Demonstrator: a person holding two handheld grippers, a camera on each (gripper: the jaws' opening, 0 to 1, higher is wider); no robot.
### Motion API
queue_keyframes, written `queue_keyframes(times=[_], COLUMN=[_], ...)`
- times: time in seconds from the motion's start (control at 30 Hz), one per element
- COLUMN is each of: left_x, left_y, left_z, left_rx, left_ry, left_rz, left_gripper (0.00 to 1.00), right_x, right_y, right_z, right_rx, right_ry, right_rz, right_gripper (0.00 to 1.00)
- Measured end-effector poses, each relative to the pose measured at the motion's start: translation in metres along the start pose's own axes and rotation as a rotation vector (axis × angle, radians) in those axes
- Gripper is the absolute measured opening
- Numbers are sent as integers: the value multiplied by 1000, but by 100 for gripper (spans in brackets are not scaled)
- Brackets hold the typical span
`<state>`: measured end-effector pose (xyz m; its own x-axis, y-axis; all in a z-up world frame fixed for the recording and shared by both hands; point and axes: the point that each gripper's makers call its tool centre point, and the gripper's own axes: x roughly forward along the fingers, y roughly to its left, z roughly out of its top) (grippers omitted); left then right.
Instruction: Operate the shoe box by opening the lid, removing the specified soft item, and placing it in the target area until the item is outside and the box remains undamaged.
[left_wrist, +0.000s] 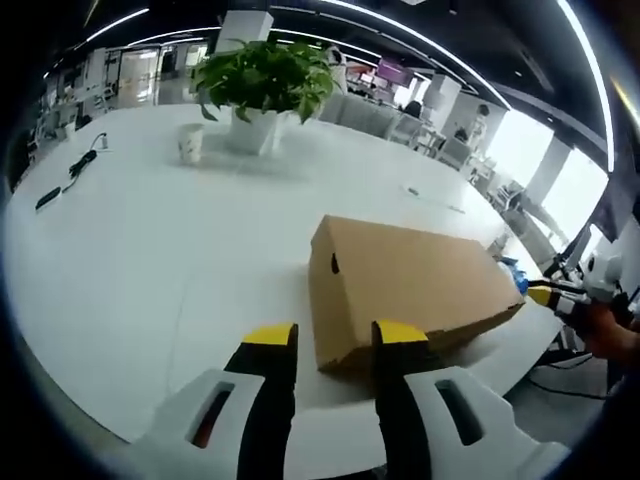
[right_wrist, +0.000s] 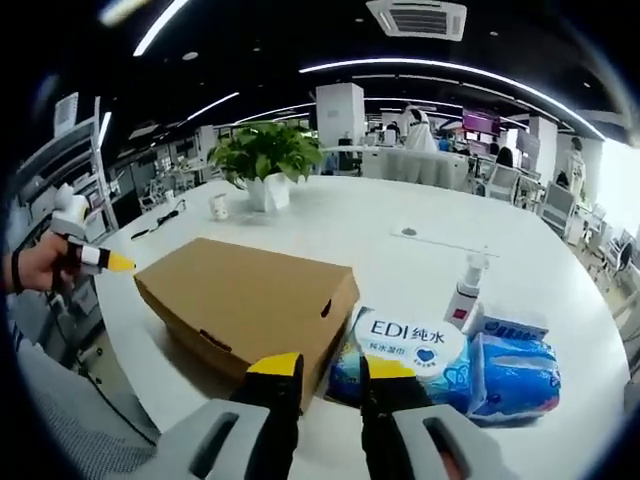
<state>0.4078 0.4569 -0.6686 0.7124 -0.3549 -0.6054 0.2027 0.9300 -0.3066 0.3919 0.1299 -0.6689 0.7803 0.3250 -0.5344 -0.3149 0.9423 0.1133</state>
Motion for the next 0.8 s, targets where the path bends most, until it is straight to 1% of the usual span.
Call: queue_keyframes(times=[0.1,0.2,0.27,0.4,0.53,0.6,0.67,0.7,0.73,0.8], left_x=[4,9,13,18,23,25,27,28,28,28], left_y=[-6,-10,-12,-15,-16,-17,-18,-17,-18,-17], left_z=[1,-2,-6,-16,-28,-32,-35,-36,-34,-34], left_rx=[0,-4,-14,-12,-14,-33,-18,-5,-20,-22], left_ry=[6,19,37,71,95,103,115,117,107,116], left_rz=[-23,-39,-50,-62,-73,-83,-84,-78,-83,-93], left_gripper=[33,33,33,33,33,30,28,28,28,28], right_x=[6,12,16,21,23,25,27,26,26,26], right_y=[12,19,19,28,31,31,31,31,30,30], right_z=[1,-4,-10,-21,-25,-28,-32,-32,-31,-32], right_rx=[42,106,109,140,163,151,149,156,167,174], right_ry=[-1,20,38,69,83,96,111,105,96,97], right_rz=[54,86,84,101,107,105,103,102,101,102], right_gripper=[23,25,27,26,24,23,22,22,22,23])
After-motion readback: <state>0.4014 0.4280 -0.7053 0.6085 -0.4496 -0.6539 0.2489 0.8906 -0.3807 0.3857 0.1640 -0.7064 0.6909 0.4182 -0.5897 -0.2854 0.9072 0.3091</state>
